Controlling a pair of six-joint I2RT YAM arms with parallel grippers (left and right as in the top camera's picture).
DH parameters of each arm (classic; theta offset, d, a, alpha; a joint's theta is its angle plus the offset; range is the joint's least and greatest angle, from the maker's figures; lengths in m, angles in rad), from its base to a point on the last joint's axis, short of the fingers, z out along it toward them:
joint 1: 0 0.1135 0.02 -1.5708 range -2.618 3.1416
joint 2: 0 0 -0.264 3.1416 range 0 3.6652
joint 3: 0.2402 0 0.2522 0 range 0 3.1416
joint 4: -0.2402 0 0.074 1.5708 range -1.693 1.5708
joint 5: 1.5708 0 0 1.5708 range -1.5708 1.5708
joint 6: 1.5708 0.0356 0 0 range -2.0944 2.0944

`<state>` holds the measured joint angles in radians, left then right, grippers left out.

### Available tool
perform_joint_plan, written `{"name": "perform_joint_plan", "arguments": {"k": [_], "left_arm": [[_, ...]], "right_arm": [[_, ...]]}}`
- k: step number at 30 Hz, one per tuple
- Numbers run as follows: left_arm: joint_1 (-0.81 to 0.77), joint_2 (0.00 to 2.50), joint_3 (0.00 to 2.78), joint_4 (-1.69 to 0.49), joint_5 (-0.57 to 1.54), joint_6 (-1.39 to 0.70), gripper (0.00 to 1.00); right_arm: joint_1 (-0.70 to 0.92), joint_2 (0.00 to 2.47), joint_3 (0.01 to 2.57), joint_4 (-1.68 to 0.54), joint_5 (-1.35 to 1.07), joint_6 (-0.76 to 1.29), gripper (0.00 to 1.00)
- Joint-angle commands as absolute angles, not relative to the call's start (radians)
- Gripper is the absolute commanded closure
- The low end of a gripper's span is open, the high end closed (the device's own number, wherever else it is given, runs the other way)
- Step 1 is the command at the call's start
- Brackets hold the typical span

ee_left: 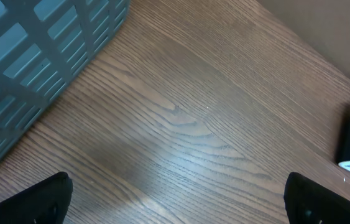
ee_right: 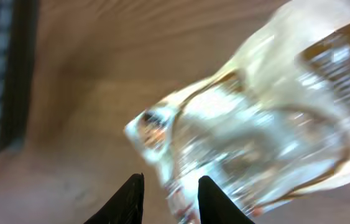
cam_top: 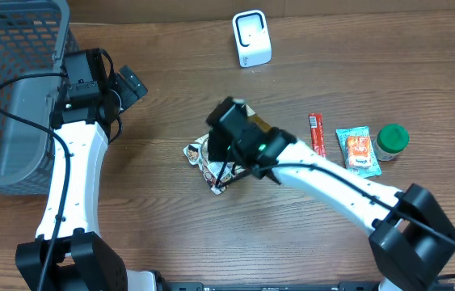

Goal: Scan the item barcode

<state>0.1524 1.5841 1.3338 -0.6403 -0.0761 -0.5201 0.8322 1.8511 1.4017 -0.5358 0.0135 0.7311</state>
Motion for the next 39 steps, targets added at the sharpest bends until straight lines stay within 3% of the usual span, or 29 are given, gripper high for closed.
{"name": "perform_joint_plan", "arguments": {"k": [1, 9, 19, 28, 35, 39], "left_arm": [[0.157, 1.582, 1.344, -0.640, -0.088, -0.508, 0.00], [0.157, 1.582, 1.344, -0.640, -0.088, -0.508, 0.00], [0.157, 1.582, 1.344, -0.640, -0.088, -0.508, 0.00], [0.157, 1.582, 1.344, -0.640, -0.088, -0.508, 0.00], [0.157, 1.582, 1.344, -0.640, -0.088, -0.508, 0.00], [0.157, 1.582, 1.344, -0.640, -0.088, -0.508, 0.00]], "right_arm": [[0.817, 1.888, 1.408, -0.521, 0.144, 0.702, 0.70], [0.794, 2.008, 1.409, -0.436, 0.165, 0.702, 0.70], [0.790, 2.028, 1.409, -0.606, 0.149, 0.706, 0.71], [0.790, 2.028, 1.409, -0.744, -0.044, 0.722, 0.74], [0.780, 1.993, 1.434, -0.798, -0.159, 0.731, 0.73], [0.755, 1.933, 1.490, -0.848, -0.153, 0.636, 0.69]]}}
